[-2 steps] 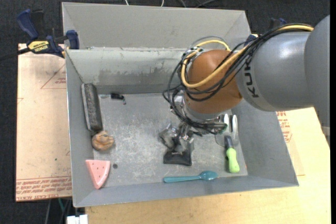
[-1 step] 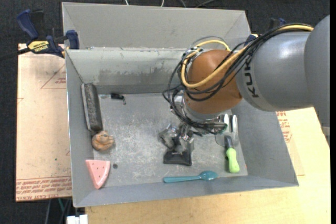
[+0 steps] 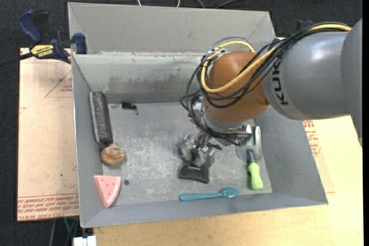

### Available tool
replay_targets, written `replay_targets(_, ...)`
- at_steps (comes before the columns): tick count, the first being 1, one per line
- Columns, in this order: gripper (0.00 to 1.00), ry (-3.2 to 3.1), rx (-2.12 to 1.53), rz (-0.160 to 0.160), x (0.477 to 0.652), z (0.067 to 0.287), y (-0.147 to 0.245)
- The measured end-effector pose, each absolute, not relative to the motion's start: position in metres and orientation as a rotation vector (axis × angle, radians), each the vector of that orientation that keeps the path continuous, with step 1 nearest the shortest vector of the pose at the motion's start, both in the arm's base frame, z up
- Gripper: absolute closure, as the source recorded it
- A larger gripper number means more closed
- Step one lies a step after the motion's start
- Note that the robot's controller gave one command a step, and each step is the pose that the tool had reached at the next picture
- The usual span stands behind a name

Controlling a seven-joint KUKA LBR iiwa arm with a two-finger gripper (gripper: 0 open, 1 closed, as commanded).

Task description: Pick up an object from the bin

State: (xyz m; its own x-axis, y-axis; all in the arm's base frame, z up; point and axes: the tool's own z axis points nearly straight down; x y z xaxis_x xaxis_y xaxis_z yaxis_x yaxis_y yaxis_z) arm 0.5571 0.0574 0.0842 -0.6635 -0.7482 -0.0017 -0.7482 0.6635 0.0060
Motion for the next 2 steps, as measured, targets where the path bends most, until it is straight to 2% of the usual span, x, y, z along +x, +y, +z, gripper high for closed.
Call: replay_targets(2,1.00,-2.859,1.284,-0.014,0.555,0.122,0.058)
